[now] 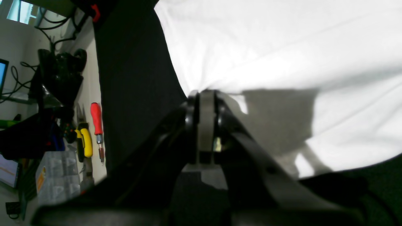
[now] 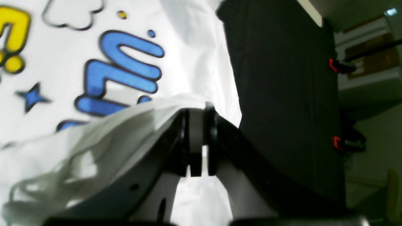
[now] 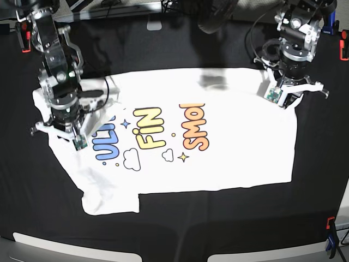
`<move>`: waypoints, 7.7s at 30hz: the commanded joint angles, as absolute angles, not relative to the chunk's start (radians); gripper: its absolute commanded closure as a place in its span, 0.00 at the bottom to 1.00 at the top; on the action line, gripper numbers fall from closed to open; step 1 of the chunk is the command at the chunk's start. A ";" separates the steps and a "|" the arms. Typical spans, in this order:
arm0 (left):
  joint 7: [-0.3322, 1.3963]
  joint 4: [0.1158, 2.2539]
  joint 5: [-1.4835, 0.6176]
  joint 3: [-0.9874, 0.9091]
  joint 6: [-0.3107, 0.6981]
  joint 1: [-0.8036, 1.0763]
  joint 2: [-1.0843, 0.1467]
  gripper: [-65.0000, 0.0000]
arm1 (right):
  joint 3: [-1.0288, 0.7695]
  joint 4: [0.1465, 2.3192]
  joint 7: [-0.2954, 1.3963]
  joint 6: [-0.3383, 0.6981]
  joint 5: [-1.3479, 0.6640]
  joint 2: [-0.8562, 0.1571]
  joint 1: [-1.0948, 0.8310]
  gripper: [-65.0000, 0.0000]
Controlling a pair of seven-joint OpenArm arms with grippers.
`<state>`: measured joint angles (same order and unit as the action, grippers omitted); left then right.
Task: Layout the t-shirt on the table in an organized manner, then fold the t-shirt properly
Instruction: 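Grasp the shirt's side edges with both grippers and fold inward, then release the shirt edge and move the left gripper along the shoulder, then grasp the shirt's shoulder edge with the left gripper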
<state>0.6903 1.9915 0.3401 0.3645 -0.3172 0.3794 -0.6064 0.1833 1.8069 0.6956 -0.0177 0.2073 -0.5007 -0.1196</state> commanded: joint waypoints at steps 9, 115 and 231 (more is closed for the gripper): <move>0.610 1.868 0.357 0.358 -0.344 0.376 -0.612 1.00 | 0.176 1.679 0.673 -0.029 0.229 -0.408 0.013 1.00; 0.649 2.113 0.333 0.363 -0.147 0.325 -0.743 0.57 | 0.009 1.717 0.678 0.314 0.143 -0.447 -0.028 0.47; 0.657 1.838 0.435 0.527 -0.355 0.429 -0.815 0.58 | 0.009 2.009 0.745 0.399 0.096 -0.628 -0.308 0.47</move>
<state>0.6689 1.8263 0.4221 0.5312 -0.3546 0.4316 -0.8009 0.0174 1.9919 0.7563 0.4110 0.0929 -0.6125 -0.3161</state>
